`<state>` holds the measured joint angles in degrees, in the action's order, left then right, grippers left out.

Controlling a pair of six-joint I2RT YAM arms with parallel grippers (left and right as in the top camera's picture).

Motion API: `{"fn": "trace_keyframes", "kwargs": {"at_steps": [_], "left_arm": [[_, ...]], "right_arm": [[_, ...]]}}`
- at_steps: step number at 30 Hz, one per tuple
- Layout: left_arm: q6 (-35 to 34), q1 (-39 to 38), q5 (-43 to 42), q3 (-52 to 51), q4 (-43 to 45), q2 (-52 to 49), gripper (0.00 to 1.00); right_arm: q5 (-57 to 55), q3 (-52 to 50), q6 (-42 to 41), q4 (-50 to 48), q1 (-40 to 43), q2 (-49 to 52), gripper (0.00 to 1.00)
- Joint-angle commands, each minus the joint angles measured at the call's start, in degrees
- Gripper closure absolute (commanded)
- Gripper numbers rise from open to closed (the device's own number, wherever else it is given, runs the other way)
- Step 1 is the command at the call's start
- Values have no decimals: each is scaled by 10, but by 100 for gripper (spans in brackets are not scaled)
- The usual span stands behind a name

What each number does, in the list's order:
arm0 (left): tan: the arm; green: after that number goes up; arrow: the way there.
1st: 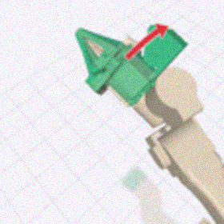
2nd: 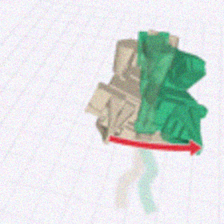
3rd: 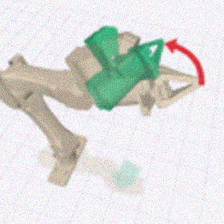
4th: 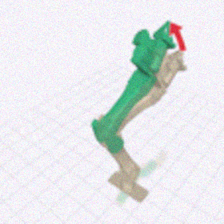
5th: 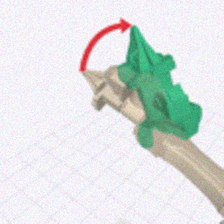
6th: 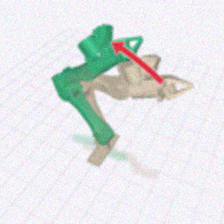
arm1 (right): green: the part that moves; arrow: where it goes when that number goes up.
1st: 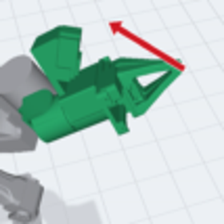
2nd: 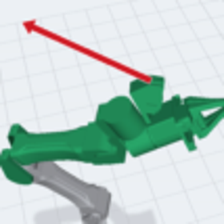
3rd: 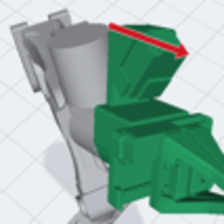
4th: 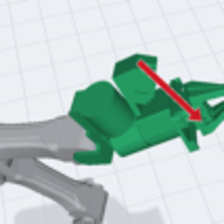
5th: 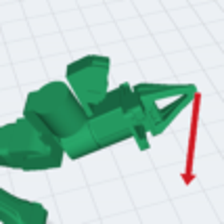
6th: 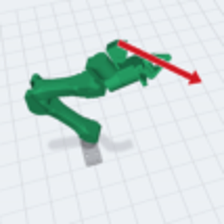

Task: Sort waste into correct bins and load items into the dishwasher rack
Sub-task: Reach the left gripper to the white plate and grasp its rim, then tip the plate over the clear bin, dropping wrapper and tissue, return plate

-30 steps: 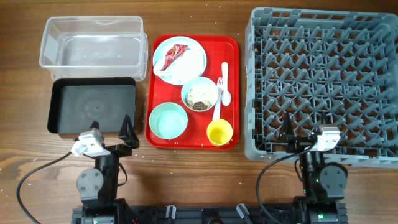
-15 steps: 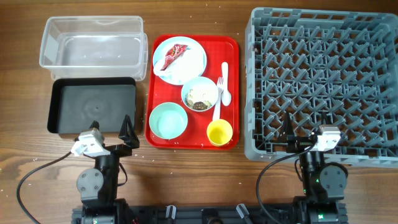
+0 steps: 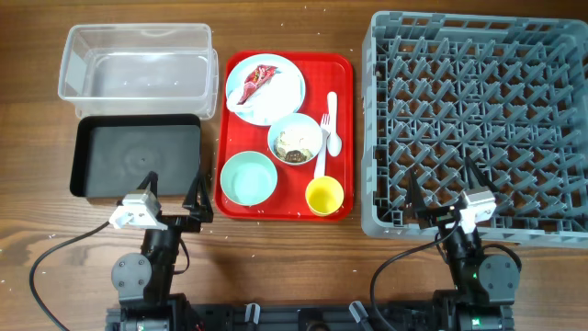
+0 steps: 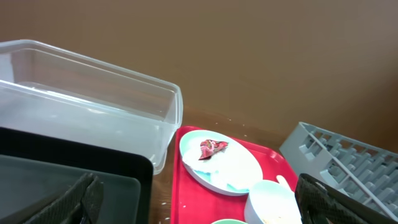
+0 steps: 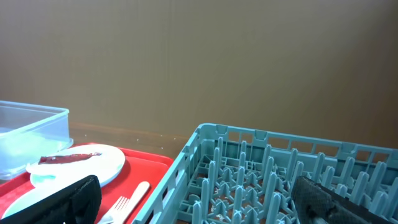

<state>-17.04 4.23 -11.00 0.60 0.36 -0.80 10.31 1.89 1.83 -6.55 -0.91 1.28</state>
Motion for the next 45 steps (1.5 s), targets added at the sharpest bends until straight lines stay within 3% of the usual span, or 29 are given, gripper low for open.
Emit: {"fn": "trace_keyframes", "kwargs": {"at_steps": [1,5,9,12,13,17,20,22,27,32,38,42,43,45], "left_arm": [[21,-3,-34,38,-3,-17,0],[85,-3,-78,144,-22,-150,0],[124,-3,-136,323,-100,-373,0],[126,-3,-152,510,-224,-551,0],[137,-3,-152,606,-304,-625,0],[254,-47,-133,946,-568,-895,0],[259,-101,-89,1087,-652,-1064,0],[273,-124,-89,1087,-641,-1135,0],[323,-177,-82,1087,-561,-1253,0],[322,-195,-10,1085,-478,-1310,0],[323,-193,2,1080,-470,-1343,2],[323,-195,2,1078,-470,-1343,40],[323,-196,2,1072,-468,-1343,41],[323,-198,2,1063,-468,-1345,57]], "right_arm": [[9,26,12,-4,1,1,0],[35,78,32,-2,1,70,0],[78,188,47,12,1,225,0],[89,316,48,98,1,368,0],[89,369,58,147,1,420,0],[89,504,57,277,1,566,0],[91,511,37,302,1,612,0],[91,511,-8,315,1,631,0],[91,511,-9,345,1,675,0],[91,511,-9,347,1,702,0],[91,510,-7,346,1,707,0],[91,510,-8,344,1,707,0],[91,510,-7,342,1,708,0],[91,510,-8,340,1,707,0]]}}
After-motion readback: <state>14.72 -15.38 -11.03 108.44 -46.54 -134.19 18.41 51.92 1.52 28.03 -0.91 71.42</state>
